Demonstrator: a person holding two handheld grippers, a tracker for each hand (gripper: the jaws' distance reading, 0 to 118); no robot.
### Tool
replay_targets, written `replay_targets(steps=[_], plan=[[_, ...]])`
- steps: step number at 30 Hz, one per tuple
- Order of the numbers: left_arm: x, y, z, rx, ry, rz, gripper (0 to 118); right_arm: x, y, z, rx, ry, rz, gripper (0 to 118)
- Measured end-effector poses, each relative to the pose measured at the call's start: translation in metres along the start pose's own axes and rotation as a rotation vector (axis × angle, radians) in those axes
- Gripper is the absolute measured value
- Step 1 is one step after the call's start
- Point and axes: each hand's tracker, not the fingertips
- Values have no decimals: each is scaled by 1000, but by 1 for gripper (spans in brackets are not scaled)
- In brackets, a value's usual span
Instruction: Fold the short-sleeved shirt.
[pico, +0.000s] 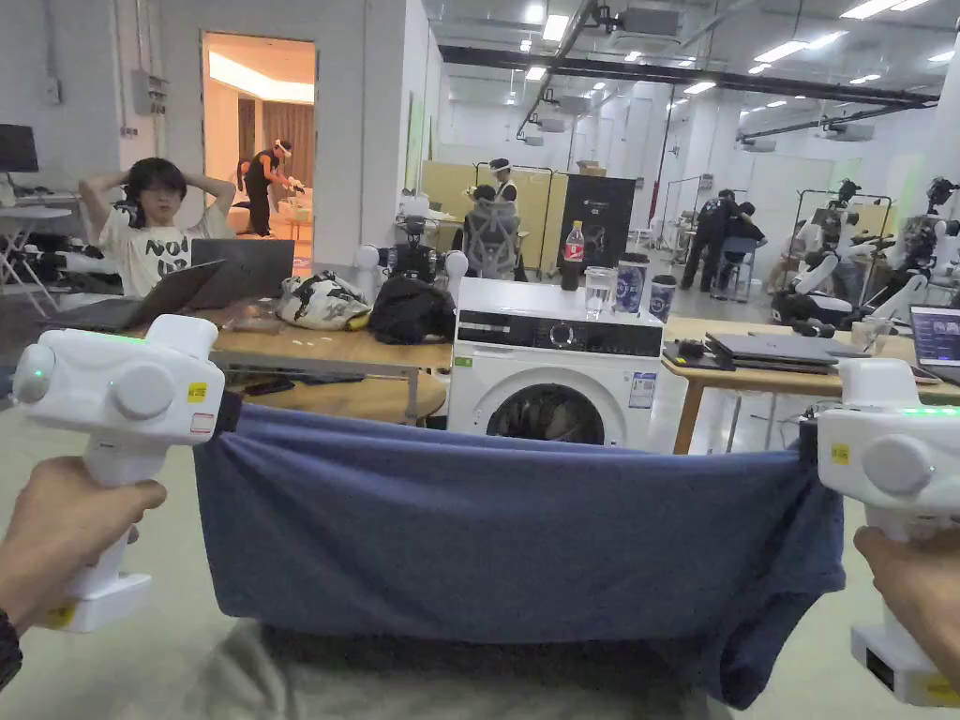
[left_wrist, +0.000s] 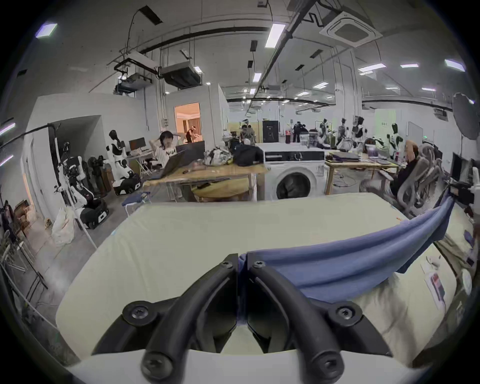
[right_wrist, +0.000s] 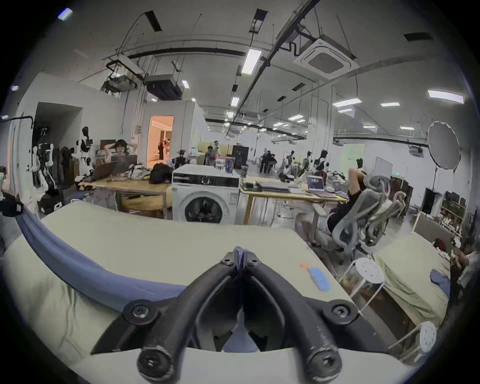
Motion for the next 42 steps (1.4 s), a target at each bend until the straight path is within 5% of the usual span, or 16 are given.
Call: replay_targets(steps=[15,29,32,34,37,38,40,42], plan=[[-8,-128,89,-125,-38,85,0,-2,-111,100,-204,54,23,0],[-2,-278,10,-689,-71,60,0,-9,-279,69,-686,101,66,0],[-7,-290,-3,-687,-78,80,0,-6,-300,59,-727,104,51,1],[-7,-285,-6,-682,-72,80,0,-6,-303,54,-736,97,18,7],[-9,-274,-5,-678,-62,81,13,-5,-293,54,-722,62,-1,37],[-9,-267,-2,-630,-38,95,18,-7,-286,55,-694,31,6,37],[-3,-251,11,-518,-21,109,44,-10,-271,59,-611,28,-4,60],[-3,-240,16,-430,-49,141,45,-15,-258,60,-526,56,-15,60]])
